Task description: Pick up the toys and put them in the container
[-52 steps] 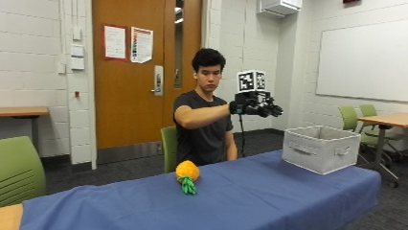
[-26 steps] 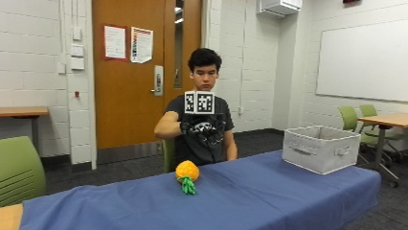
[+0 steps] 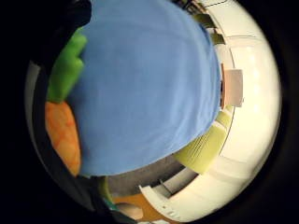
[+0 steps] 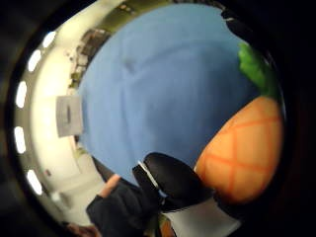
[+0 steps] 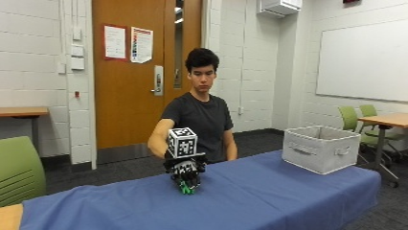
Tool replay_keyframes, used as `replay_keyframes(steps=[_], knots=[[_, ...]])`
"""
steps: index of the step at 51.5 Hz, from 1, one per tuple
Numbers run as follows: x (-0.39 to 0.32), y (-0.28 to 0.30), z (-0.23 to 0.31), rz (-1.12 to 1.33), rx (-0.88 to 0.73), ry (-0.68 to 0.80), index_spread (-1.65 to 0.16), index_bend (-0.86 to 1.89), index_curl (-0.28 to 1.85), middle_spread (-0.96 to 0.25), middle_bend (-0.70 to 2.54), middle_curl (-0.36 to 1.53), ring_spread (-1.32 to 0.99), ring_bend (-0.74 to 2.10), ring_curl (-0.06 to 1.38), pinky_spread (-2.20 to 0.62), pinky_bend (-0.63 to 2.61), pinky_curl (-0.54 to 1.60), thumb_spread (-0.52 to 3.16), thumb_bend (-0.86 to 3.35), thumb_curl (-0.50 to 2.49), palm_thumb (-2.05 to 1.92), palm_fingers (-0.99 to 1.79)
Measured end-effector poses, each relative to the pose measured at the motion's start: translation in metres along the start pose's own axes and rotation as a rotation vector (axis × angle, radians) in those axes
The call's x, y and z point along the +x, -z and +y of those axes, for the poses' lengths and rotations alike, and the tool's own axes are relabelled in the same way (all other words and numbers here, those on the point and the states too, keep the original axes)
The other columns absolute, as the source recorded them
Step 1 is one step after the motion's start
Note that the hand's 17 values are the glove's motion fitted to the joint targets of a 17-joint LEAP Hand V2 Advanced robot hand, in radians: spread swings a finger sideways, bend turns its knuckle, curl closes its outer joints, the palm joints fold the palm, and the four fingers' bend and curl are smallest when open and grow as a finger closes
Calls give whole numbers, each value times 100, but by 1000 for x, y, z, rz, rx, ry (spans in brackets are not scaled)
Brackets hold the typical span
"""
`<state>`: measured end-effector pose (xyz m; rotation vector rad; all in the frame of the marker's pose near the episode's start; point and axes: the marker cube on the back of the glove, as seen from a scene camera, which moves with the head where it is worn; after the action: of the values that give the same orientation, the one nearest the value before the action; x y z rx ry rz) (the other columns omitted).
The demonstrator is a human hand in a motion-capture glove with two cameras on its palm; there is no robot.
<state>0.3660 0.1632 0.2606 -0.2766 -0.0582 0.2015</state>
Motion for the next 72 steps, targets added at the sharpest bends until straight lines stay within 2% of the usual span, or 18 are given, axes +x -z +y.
replay_keyframes(steps=[13,23,24,29,34,36,45,59,72], knots=[[5,-18,30,-2,-8,18,-22,22,48,-10,24,40,-35,48,21,-16,82,35,99,-6,23,-6,3],[4,-18,40,30,-20,20,-25,42,54,-8,16,37,-31,33,18,-16,82,36,97,-5,25,-4,7],[3,-17,40,28,-18,21,-26,52,58,-8,13,36,-30,29,17,-16,82,36,97,-4,25,-2,9],[1,-13,45,6,9,32,-28,67,62,-9,14,34,-29,27,17,-18,80,35,101,1,27,7,17],[-3,-12,52,-2,60,32,-29,75,65,-10,18,33,-31,34,18,-21,77,33,110,5,30,18,34],[-5,-11,54,10,83,36,-29,75,67,-13,20,34,-34,43,20,-24,78,33,114,10,32,25,50],[-9,-1,50,75,153,35,-29,49,65,-27,36,40,-46,73,29,-37,86,34,118,18,39,45,97],[-13,10,40,68,118,58,-30,31,75,-39,63,52,-45,96,41,-48,78,35,86,16,57,61,120],[-39,99,16,-16,213,30,-30,32,90,-41,74,58,-44,102,45,-49,82,38,70,13,69,63,118]])
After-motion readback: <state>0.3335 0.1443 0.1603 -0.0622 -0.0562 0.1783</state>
